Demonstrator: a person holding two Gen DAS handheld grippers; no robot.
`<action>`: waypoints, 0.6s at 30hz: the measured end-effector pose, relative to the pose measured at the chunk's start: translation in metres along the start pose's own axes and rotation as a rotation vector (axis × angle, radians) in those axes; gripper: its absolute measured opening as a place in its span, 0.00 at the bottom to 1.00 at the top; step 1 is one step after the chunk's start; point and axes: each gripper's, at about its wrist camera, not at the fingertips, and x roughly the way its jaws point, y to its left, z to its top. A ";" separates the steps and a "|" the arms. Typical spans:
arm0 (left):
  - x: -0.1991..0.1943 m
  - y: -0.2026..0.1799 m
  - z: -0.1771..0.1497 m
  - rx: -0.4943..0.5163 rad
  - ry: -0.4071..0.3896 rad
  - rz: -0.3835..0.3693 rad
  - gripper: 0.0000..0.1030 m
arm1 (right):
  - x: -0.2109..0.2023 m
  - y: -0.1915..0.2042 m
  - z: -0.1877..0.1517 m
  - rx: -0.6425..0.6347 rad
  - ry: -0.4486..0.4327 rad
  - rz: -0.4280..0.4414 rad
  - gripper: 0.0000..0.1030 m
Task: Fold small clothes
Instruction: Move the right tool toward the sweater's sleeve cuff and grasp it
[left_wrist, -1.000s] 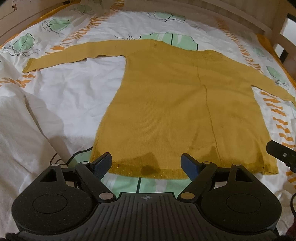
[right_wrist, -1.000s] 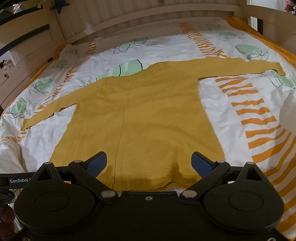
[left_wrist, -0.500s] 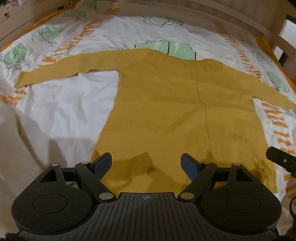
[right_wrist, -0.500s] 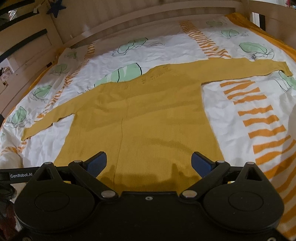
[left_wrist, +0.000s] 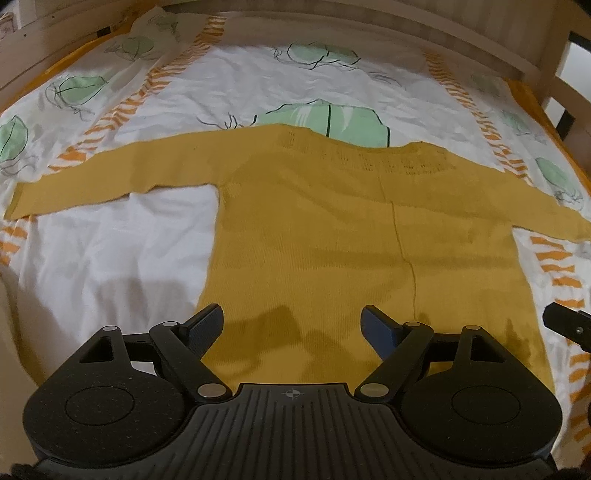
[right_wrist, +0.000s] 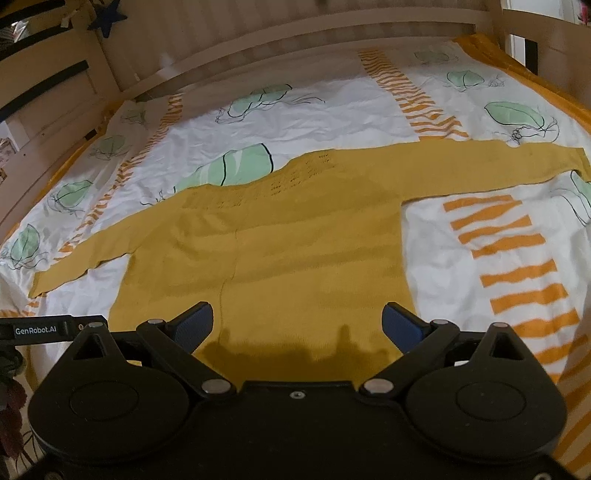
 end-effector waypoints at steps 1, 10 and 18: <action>0.003 0.000 0.004 0.001 0.002 -0.003 0.79 | 0.003 -0.001 0.003 0.001 0.004 0.002 0.96; 0.030 -0.006 0.034 0.016 0.016 -0.025 0.79 | 0.024 -0.014 0.026 0.017 0.021 0.014 0.96; 0.061 -0.006 0.064 0.032 -0.010 -0.042 0.79 | 0.048 -0.045 0.054 0.064 0.030 0.016 0.96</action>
